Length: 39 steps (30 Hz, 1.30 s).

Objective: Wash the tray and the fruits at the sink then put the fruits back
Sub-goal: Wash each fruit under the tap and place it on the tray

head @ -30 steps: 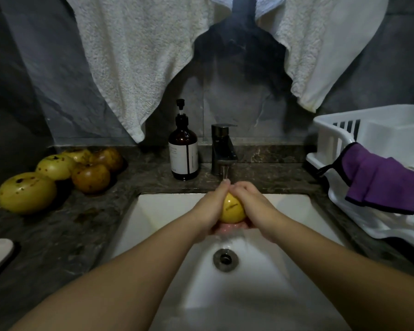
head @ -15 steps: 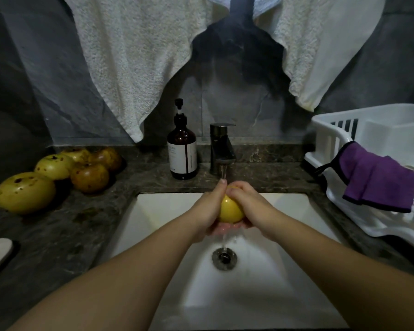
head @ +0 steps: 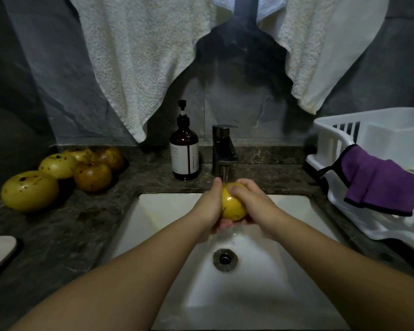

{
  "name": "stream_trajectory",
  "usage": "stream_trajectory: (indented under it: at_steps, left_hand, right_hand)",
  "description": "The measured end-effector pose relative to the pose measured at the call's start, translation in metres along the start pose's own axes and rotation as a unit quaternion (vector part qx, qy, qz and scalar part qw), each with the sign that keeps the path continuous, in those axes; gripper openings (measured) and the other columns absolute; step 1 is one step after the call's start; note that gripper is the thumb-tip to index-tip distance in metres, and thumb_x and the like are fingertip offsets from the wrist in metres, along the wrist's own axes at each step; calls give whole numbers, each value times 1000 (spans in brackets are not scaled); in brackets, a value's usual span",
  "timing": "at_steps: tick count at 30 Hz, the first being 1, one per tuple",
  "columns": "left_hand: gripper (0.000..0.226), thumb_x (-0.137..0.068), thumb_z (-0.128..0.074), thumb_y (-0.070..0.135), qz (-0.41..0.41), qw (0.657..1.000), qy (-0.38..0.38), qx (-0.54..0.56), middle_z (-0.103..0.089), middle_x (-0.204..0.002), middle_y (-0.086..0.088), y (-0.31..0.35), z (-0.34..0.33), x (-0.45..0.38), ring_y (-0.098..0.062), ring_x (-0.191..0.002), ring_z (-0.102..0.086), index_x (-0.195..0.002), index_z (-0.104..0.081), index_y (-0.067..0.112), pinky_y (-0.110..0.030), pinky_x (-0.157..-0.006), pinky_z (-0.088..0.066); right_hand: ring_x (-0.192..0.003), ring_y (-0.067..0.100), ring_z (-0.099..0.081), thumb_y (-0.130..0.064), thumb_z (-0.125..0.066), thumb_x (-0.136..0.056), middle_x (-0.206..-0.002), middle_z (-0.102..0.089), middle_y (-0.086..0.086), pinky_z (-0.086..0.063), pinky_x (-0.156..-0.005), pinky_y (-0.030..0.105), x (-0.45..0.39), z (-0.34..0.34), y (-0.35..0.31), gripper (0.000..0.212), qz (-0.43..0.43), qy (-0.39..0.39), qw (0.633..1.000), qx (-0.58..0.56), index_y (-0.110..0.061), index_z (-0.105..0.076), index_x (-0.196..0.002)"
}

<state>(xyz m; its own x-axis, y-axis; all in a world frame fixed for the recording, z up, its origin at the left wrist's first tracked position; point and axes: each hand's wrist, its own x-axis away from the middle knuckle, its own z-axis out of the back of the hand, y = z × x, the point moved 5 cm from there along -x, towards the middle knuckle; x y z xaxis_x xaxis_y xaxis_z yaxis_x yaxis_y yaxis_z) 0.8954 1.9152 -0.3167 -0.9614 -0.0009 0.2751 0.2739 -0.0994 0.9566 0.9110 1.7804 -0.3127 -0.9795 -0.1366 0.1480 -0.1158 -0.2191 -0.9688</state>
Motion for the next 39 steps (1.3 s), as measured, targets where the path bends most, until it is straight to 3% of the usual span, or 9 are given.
stream_trajectory:
  at_steps: [7, 12, 17, 20, 24, 28, 32, 36, 39]
  left_hand:
    - [65, -100, -30, 75, -5, 1000, -3, -12, -70, -111, -17, 0, 1, -2, -18, -56, -70, -131, -53, 23, -27, -48, -53]
    - [65, -103, -26, 71, -57, 992, 26, -114, -62, -125, -15, -1, 0, -4, -32, -103, -69, -141, -44, 20, -48, -90, -61]
    - [58, -101, -34, 74, -46, 998, -7, -40, -69, -115, -15, 2, 1, -2, -24, -78, -73, -129, -54, 27, -29, -55, -54]
    - [55, -103, -32, 70, -89, 994, 9, -66, -67, -114, -9, 1, 3, -6, -24, -88, -71, -134, -50, 29, -30, -58, -53]
    - [55, -101, -32, 74, -4, 999, -37, 7, -69, -93, -11, -4, 1, -2, -17, -54, -65, -128, -54, 32, -23, -47, -46]
    - [51, -104, -35, 67, -83, 994, 0, -73, -67, -112, -11, 1, 3, -7, -27, -83, -70, -133, -54, 31, -27, -50, -50]
    - [59, -104, -25, 70, -11, 1000, -11, -20, -71, -102, -15, -4, 3, -6, -20, -62, -69, -128, -57, 27, -25, -48, -49]
    - [58, -105, -24, 68, -48, 995, 17, -87, -67, -117, -16, -3, 5, -11, -32, -95, -71, -136, -52, 29, -33, -60, -54]
    - [59, -103, -23, 72, 7, 999, -9, -42, -70, -103, -15, -7, 4, -8, -24, -70, -72, -132, -54, 30, -28, -54, -53]
  right_hand:
    - [-65, 23, -70, -58, -59, -94, -114, -68, 15, -44, -43, 23, 2, -2, -2, 28, 3, -9, 1000, -11, -44, -58, -118]
    - [-80, 34, -77, -71, -55, -91, -113, -71, 19, -46, -44, 23, 6, -9, 7, 39, -82, -33, 994, -61, -44, -52, -119]
    - [-93, 38, -75, -62, -63, -90, -120, -67, 13, -58, -71, 46, 5, -5, 0, 34, -19, -23, 998, -51, -45, -57, -118]
    - [-85, 38, -77, -73, -60, -86, -114, -69, 16, -54, -52, 32, 6, -9, 2, 48, -43, -17, 998, -49, -43, -54, -122]
    - [-89, 31, -75, -61, -64, -90, -118, -65, 10, -62, -68, 45, 6, -7, -2, 33, 8, -18, 1000, -11, -46, -56, -117]
    - [-51, 19, -65, -77, -54, -88, -86, -72, 11, -43, -40, 22, 8, -9, 1, 49, -58, -30, 998, -23, -37, -56, -117]
    - [-75, 24, -72, -62, -61, -91, -110, -68, 10, -52, -49, 28, 4, -5, -4, 32, 18, 2, 1000, 12, -41, -56, -117]
    - [-62, 24, -72, -80, -47, -87, -92, -74, 12, -47, -45, 24, 7, -10, 3, 58, -81, 0, 997, 15, -30, -58, -115]
    - [-85, 30, -74, -69, -54, -90, -109, -69, 11, -52, -51, 28, 4, -8, -3, 38, -28, 13, 999, 30, -39, -58, -112]
